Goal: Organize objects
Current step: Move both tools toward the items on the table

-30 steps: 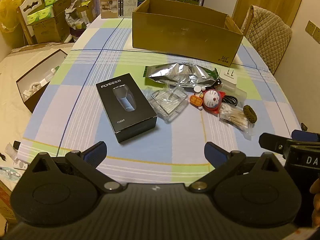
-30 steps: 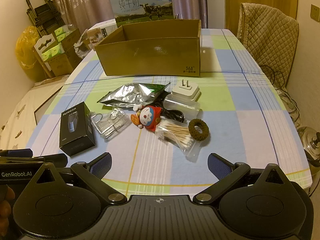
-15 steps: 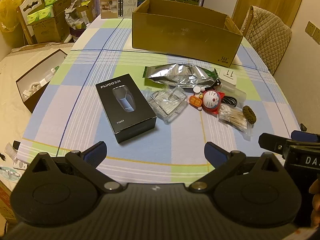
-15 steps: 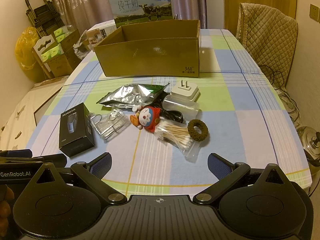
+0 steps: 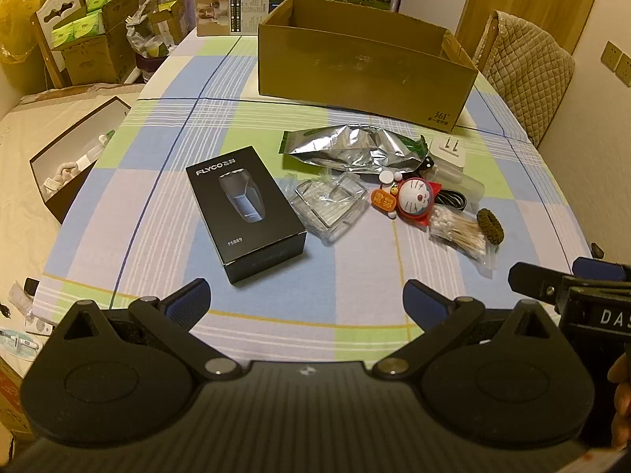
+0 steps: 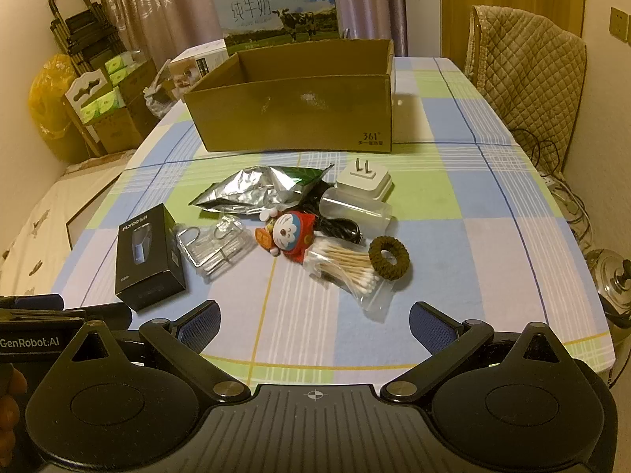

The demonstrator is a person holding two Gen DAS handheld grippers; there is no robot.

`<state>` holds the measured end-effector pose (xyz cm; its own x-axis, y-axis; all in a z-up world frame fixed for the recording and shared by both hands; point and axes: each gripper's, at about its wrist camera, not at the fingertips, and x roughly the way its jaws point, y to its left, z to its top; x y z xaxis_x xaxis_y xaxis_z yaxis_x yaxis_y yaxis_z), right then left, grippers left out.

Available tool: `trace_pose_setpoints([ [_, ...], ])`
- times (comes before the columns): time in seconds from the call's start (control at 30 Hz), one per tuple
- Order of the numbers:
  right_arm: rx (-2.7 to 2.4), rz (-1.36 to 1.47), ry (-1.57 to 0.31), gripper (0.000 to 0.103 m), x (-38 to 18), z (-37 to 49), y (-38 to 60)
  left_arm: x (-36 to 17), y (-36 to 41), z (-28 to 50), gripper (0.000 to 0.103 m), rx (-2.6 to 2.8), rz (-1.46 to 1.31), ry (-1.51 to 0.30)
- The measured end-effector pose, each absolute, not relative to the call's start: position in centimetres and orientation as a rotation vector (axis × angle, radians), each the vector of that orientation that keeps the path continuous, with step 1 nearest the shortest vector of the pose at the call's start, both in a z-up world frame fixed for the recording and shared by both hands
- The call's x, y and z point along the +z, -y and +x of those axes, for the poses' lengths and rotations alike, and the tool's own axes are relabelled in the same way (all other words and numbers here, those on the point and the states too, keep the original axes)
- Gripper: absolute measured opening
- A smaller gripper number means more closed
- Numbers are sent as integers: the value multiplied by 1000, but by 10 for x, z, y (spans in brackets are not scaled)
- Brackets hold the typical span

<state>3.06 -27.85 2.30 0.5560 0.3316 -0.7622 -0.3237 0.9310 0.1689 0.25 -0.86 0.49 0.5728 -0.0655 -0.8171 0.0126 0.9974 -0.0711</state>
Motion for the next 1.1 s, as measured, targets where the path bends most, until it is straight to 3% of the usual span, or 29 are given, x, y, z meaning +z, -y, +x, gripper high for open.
trace_pose_setpoints([
  [1.1,382,10,-905,100,13,36,285,-2,5,8,102,-39,-69,-976],
])
